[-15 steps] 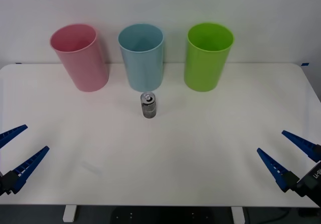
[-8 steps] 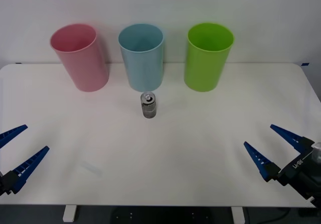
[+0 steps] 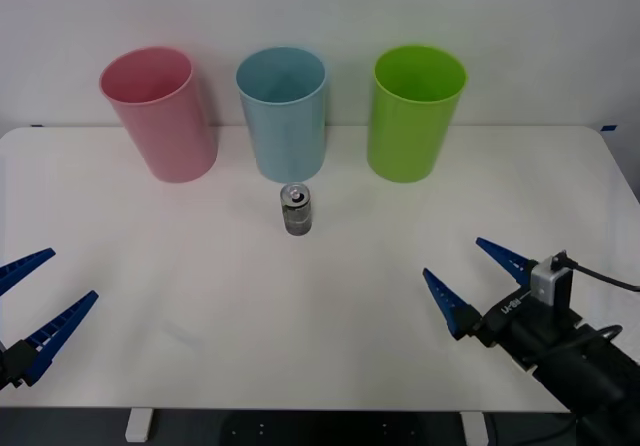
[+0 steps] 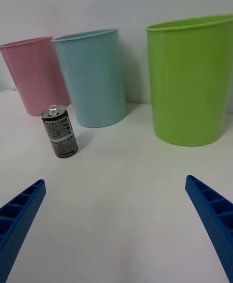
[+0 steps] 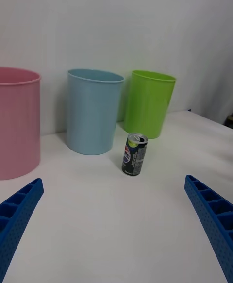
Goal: Grasp the object on the table and drop it into the matching bin: aluminum can to the light blue bin, PET bottle to the pink bin.
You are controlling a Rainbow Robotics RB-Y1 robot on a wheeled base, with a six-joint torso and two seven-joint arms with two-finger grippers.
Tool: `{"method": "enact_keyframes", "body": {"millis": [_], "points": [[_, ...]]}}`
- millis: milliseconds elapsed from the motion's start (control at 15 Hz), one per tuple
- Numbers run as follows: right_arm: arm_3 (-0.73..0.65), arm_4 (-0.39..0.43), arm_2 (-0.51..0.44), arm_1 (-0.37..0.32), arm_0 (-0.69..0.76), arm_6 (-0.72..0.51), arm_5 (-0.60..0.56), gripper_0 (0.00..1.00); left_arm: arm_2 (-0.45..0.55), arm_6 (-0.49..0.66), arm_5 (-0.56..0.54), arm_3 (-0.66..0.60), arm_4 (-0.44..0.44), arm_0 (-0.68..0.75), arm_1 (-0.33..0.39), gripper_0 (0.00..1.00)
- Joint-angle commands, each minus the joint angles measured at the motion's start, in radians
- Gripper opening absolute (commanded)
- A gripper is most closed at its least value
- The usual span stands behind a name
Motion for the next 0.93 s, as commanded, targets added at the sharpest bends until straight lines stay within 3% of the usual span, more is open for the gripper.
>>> {"method": "enact_keyframes", "body": {"millis": [67,467,933], "points": [[0.000,0.052,0.060,0.038,-0.023,0.000,0.096,1.00,0.000,0.000,0.000,0.000,0.000,0.000,0.000,1.00],[0.000,0.093,0.233,0.041,-0.077,0.003,0.285,1.00,0.000,0.000,0.000,0.000,0.000,0.000,0.000,1.00],[0.003,0.166,0.345,0.041,-0.106,-0.011,0.310,1.00,0.000,0.000,0.000,0.000,0.000,0.000,0.000,1.00]]}}
